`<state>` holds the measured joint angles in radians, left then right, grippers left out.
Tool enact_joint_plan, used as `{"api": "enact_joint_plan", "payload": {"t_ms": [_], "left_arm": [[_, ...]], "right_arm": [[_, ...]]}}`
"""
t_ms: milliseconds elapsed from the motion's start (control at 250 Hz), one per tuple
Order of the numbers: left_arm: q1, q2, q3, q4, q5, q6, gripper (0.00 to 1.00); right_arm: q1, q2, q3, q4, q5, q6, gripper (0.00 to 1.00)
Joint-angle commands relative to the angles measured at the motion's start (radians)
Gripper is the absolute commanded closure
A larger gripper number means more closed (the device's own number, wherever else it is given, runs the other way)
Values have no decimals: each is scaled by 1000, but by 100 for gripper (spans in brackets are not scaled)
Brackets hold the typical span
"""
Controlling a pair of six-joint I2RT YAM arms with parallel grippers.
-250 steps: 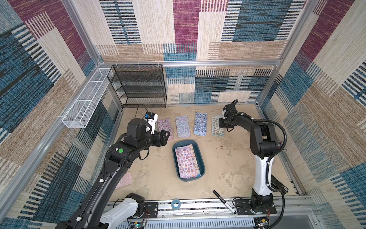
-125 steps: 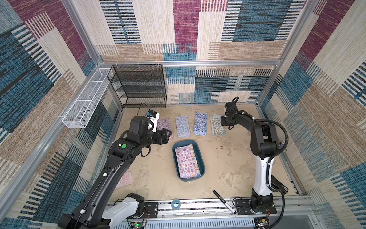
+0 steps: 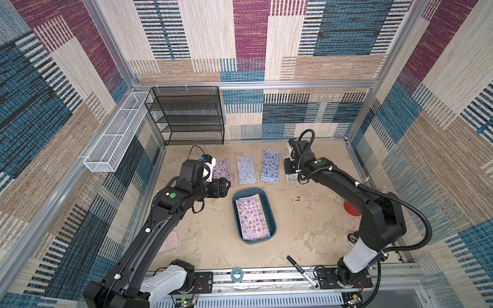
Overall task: Take the stickers out of the storage box
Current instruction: Place the sticker at the center of the board, then pick up the sticker from the storage box.
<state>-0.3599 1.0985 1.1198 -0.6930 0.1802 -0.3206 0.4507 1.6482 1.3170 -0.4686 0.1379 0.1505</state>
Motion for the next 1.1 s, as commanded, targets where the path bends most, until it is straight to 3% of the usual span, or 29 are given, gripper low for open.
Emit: {"api": "enact_joint_plan", "payload": {"t_ms": [0, 64, 180, 548, 1096], "left_arm": [[1, 20, -36, -20, 30, -35, 25], [-1, 30, -61, -15, 40, -52, 25], [-4, 39, -113, 26, 66, -94, 26], [-62, 143, -176, 122, 82, -168, 29], [-99, 252, -198, 153, 68, -205, 30]], "right_arm": [[55, -60, -68, 7, -42, 51, 63], [100, -91, -115, 17, -59, 74, 72], [184, -96, -173, 29, -101, 102, 100], [356, -4, -231, 86, -118, 144, 100], [391, 136, -256, 136, -176, 157, 100]]}}
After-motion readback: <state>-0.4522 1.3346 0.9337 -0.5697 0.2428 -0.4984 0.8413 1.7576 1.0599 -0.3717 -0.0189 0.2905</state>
